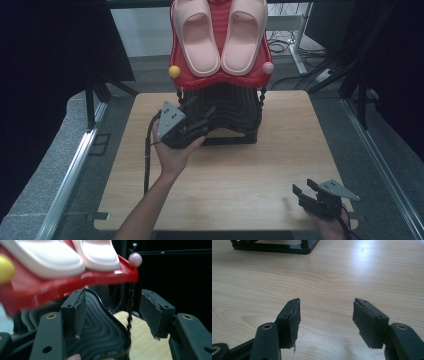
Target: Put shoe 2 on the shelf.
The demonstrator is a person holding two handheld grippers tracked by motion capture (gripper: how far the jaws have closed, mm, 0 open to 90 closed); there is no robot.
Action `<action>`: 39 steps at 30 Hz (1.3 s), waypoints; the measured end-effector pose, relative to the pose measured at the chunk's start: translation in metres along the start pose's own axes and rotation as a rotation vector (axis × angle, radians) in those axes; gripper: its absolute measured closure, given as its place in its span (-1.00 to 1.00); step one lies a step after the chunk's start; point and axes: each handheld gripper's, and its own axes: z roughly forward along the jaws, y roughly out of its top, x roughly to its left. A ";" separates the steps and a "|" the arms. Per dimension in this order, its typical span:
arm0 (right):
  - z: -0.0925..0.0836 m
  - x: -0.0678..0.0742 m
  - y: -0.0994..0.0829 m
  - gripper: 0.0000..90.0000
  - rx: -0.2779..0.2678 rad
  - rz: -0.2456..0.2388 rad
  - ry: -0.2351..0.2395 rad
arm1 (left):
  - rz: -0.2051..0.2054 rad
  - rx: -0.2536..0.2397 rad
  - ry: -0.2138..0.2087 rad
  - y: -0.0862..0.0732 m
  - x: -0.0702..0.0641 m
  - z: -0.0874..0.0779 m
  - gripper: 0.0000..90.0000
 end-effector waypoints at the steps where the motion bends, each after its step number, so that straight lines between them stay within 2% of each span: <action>1: 0.000 0.000 0.000 -0.13 0.000 -0.001 0.000 | 0.005 0.004 0.003 -0.005 0.000 -0.004 -0.14; 6: 0.002 0.001 0.000 -0.13 0.010 -0.006 -0.001 | 0.004 0.007 -0.004 -0.029 0.000 -0.021 -0.15; 8: 0.003 0.001 -0.001 -0.13 0.013 -0.010 -0.001 | -0.015 0.017 -0.024 -0.040 0.002 -0.026 -0.15; 12: 0.005 0.001 -0.002 -0.13 0.014 -0.012 0.000 | -0.021 0.057 -0.026 -0.064 0.004 -0.035 -0.17; 15: 0.007 0.002 -0.002 -0.13 0.024 -0.008 0.001 | -0.050 0.093 -0.030 -0.084 0.008 -0.040 -0.17; 17: 0.007 0.002 -0.003 -0.13 0.024 -0.012 0.002 | -0.057 0.117 -0.020 -0.096 0.011 -0.042 -0.17; 20: 0.008 0.003 -0.003 -0.13 0.027 -0.015 0.002 | -0.074 0.124 -0.001 -0.112 0.014 -0.048 -0.17; 22: 0.009 0.003 -0.003 -0.13 0.030 -0.015 0.001 | -0.089 0.138 -0.001 -0.123 0.015 -0.051 -0.17; 24: 0.009 0.003 -0.003 -0.13 0.030 -0.014 0.001 | -0.085 0.168 0.001 -0.132 0.015 -0.052 -0.17; 29: 0.010 0.003 -0.004 -0.14 0.033 -0.017 0.001 | -0.092 0.218 -0.005 -0.147 0.015 -0.055 -0.17; 39: 0.008 0.003 -0.003 -0.14 0.017 -0.012 0.000 | -0.094 0.236 -0.006 -0.153 0.014 -0.053 -0.17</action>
